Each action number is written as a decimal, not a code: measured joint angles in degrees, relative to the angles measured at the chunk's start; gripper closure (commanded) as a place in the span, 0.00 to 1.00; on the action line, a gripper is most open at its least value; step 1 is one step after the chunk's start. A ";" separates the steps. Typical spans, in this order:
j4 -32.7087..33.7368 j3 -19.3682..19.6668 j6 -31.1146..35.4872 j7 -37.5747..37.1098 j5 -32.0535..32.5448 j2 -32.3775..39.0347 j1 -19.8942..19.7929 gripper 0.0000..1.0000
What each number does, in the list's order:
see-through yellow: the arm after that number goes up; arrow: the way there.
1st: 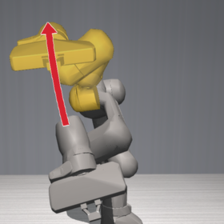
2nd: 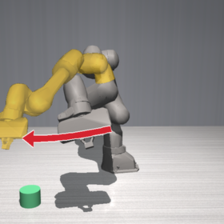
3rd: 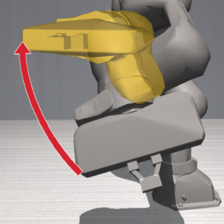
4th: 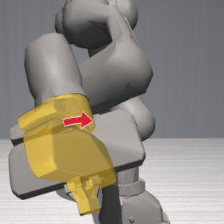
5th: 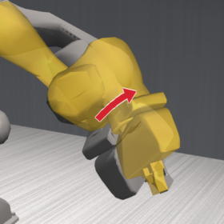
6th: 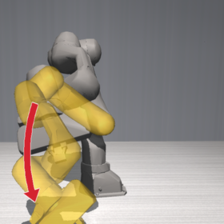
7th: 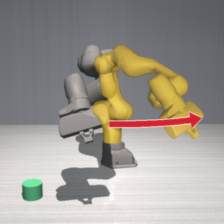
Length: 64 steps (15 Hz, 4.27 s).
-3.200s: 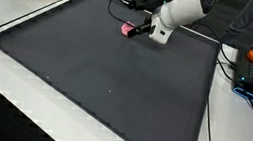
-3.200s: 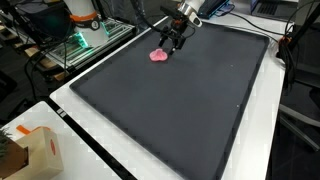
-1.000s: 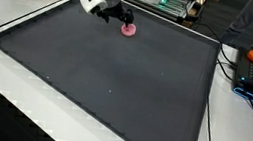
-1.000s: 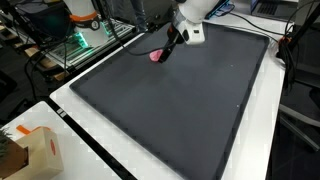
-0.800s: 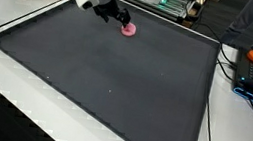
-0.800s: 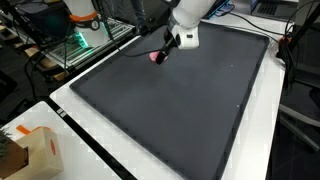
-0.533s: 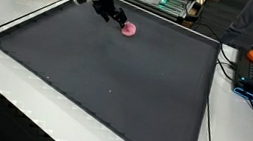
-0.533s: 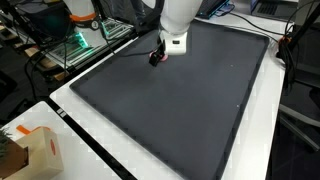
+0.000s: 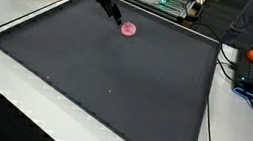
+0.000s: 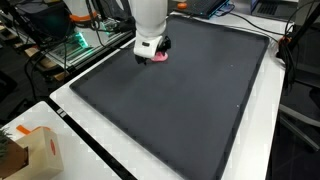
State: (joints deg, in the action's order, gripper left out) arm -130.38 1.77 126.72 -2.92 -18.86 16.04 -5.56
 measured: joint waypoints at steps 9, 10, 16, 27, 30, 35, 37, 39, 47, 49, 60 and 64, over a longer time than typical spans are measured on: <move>-6.70 1.55 9.41 -17.36 -7.30 -2.60 -0.09 0.00; -7.04 1.69 9.77 -19.89 -7.57 -2.68 -0.06 0.00; -8.69 2.52 10.06 -36.39 -8.42 -2.98 0.30 0.00; -9.62 2.94 5.31 -42.97 -26.46 -2.86 -0.49 0.00; -9.80 3.20 5.31 -41.42 -29.16 -2.58 -0.49 0.00; -10.04 3.66 5.31 -38.49 -31.51 -2.21 -0.49 0.00; -10.27 3.82 5.31 -37.55 -32.06 -2.19 -0.49 0.00; -10.57 3.94 5.31 -36.61 -32.48 -2.19 -0.49 0.00; -11.00 4.15 5.31 -31.54 -34.41 -2.17 -0.49 0.00; -11.01 4.15 5.31 -29.25 -35.01 -2.17 -0.48 0.00; -10.98 3.74 5.87 -24.32 -33.03 -4.10 2.05 0.00; -10.98 2.98 8.73 -26.37 -25.76 -6.67 4.73 0.00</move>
State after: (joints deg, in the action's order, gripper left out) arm -141.37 4.75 135.44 -29.29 -44.62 9.37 -0.83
